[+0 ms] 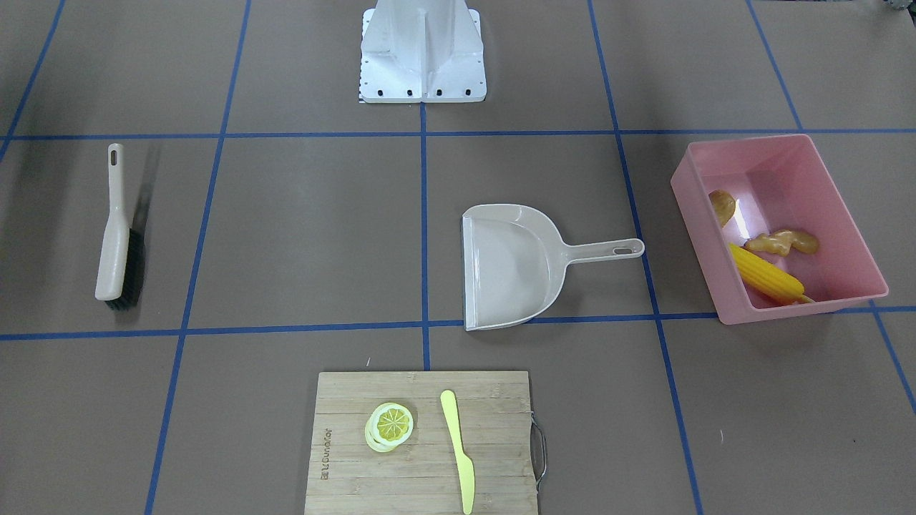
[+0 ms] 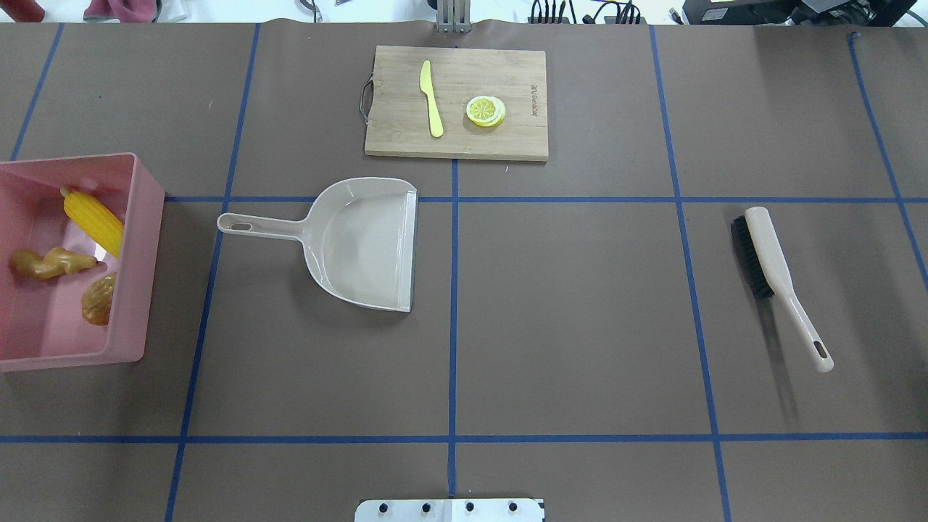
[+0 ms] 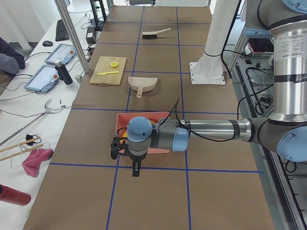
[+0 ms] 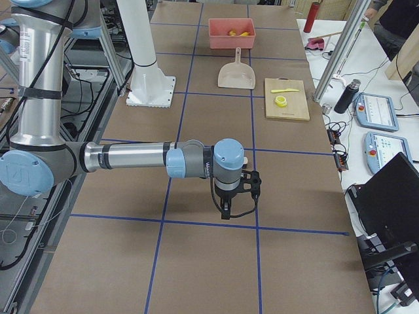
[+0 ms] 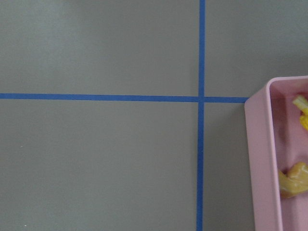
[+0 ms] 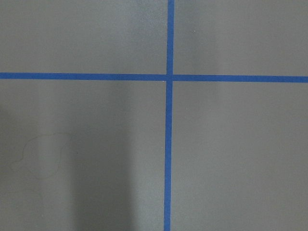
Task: Sweep and dump trash into bin
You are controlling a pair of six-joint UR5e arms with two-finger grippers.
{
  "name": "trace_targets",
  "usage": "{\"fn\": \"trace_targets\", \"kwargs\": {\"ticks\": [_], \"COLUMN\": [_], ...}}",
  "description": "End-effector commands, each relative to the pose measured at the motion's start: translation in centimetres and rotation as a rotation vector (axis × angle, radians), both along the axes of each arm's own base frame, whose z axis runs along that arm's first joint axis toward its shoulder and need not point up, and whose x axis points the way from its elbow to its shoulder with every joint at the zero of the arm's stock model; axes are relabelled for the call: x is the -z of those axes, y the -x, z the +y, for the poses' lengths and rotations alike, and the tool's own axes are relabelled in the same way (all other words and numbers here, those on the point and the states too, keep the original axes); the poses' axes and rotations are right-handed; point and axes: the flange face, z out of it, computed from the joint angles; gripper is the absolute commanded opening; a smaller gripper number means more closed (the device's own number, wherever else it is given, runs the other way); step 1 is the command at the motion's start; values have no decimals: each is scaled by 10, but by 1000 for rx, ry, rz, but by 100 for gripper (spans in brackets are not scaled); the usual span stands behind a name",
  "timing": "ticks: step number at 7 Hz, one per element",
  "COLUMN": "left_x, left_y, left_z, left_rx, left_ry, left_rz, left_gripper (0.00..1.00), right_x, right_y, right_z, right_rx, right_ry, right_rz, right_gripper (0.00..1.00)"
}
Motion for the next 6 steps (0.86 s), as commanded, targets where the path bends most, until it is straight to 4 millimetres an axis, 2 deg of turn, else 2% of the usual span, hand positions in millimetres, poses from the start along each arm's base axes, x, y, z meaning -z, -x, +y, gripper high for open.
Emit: {"fn": "trace_targets", "kwargs": {"ticks": [1, 4, 6], "left_x": [-21, -38, -33], "left_y": [-2, 2, 2], "left_z": [23, 31, 28], "left_rx": [0, 4, 4], "left_ry": [52, 81, 68], "left_rz": [22, -53, -51], "left_gripper": [99, 99, 99], "right_x": [0, -2, -2], "right_y": [0, 0, 1], "right_z": [0, -1, -1], "right_rx": [-1, -1, 1], "right_ry": [1, 4, 4], "right_rz": [0, 0, 0], "right_gripper": [100, 100, 100]}}
